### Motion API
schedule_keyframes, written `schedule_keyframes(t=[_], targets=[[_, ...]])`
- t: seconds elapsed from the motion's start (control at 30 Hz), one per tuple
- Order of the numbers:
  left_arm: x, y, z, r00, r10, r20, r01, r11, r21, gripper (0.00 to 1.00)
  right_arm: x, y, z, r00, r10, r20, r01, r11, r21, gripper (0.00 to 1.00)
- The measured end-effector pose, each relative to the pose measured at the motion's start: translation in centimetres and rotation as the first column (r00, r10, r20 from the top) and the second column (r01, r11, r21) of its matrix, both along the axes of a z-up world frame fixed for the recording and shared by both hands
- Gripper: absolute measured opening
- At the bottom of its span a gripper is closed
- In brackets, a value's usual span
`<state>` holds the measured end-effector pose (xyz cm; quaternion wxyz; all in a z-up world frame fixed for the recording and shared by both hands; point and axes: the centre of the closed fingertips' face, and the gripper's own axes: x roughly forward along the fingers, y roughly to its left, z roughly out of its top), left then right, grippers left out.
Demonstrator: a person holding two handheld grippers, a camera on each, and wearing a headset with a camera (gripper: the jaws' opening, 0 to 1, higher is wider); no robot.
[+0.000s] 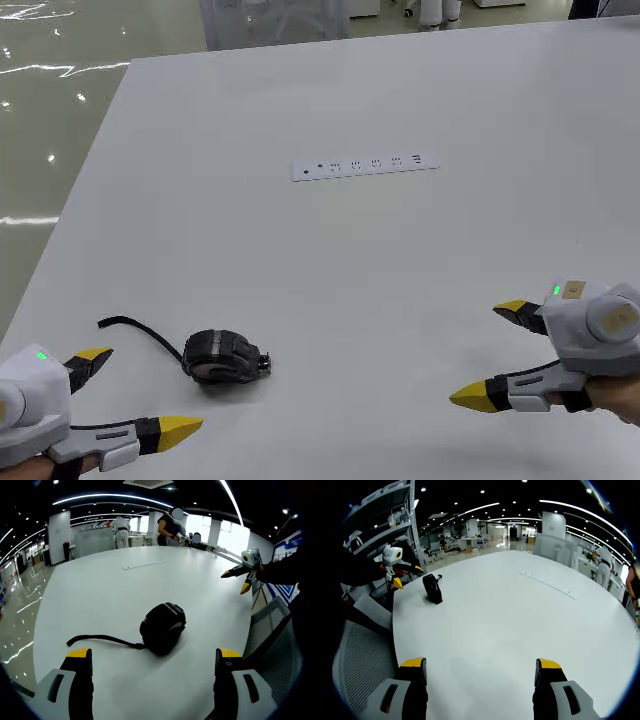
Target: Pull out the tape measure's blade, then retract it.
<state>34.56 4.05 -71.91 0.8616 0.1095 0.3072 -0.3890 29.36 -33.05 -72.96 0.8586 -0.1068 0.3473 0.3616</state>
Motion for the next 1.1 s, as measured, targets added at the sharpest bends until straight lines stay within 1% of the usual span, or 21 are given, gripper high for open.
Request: schedule_keyframes(t=[0.03, 0.1, 0.17, 0.27, 0.37, 0.47, 0.53, 0.6, 0.63, 0.8, 0.93, 1.03, 1.1], targets=[[-0.2, 0.0, 0.0, 1.000, 0.005, -0.006, -0.005, 1.000, -0.011, 0.99, 0.0, -0.4, 0.0, 1.000, -0.004, -0.001, 0.004, 1.000, -0.002, 0.88], [-0.1, 0.2, 0.0, 1.000, 0.014, -0.012, -0.014, 1.000, -0.010, 0.99, -0.1, -0.9, 0.1, 1.000, -0.013, 0.002, 0.013, 1.000, 0.001, 0.89], [0.0, 0.3, 0.1, 1.000, 0.014, 0.002, -0.014, 1.000, -0.006, 0.99, -0.2, -1.4, 0.2, 1.000, -0.023, 0.005, 0.023, 1.000, 0.000, 0.90], [0.0, 0.4, 0.3, 1.000, 0.016, 0.004, -0.016, 1.000, -0.009, 0.99, -0.6, -1.9, 0.2, 1.000, -0.025, 0.005, 0.025, 1.000, -0.004, 0.91], [0.1, 0.6, 0.5, 1.000, 0.014, 0.009, -0.014, 1.000, -0.005, 0.99, -1.4, -2.4, -0.1, 1.000, 0.000, 0.005, 0.000, 0.999, -0.039, 0.92], [0.1, 0.8, 0.7, 1.000, 0.012, 0.021, -0.012, 1.000, -0.006, 0.99, -1.6, -2.9, -0.1, 1.000, 0.000, 0.005, 0.000, 0.999, -0.035, 0.95], [0.1, 1.0, 0.6, 1.000, 0.014, 0.013, -0.014, 1.000, -0.006, 0.99, -1.7, -3.3, -0.1, 1.000, -0.005, 0.005, 0.005, 0.999, -0.039, 0.97], [-0.1, 0.9, 0.8, 1.000, 0.000, 0.029, 0.000, 1.000, -0.010, 0.99, -1.9, -3.6, -0.2, 1.000, -0.004, 0.002, 0.004, 0.999, -0.047, 0.99], [-0.1, 0.9, 0.9, 0.999, -0.003, 0.032, 0.003, 1.000, -0.011, 0.99, -2.0, -3.9, -0.3, 1.000, -0.005, -0.001, 0.005, 0.999, -0.048, 0.99], [-0.2, 1.1, 0.8, 1.000, 0.001, 0.030, -0.001, 1.000, -0.005, 0.99, -2.3, -4.7, -0.3, 1.000, -0.017, -0.004, 0.016, 0.998, -0.054, 0.99], [-0.4, 1.3, 0.9, 0.999, -0.004, 0.036, 0.004, 1.000, -0.004, 0.99, -2.6, -4.9, -0.2, 1.000, -0.025, -0.005, 0.025, 0.999, -0.043, 0.99], [-0.6, 1.4, 0.8, 1.000, -0.006, 0.030, 0.005, 1.000, 0.002, 0.99, -2.8, -4.8, 0.1, 1.000, -0.024, -0.001, 0.024, 0.999, -0.039, 0.99], [-0.6, 1.5, 0.8, 0.999, -0.004, 0.033, 0.004, 1.000, 0.001, 0.99, -2.9, -4.8, 0.2, 1.000, -0.023, 0.002, 0.023, 0.999, -0.034, 0.99]])
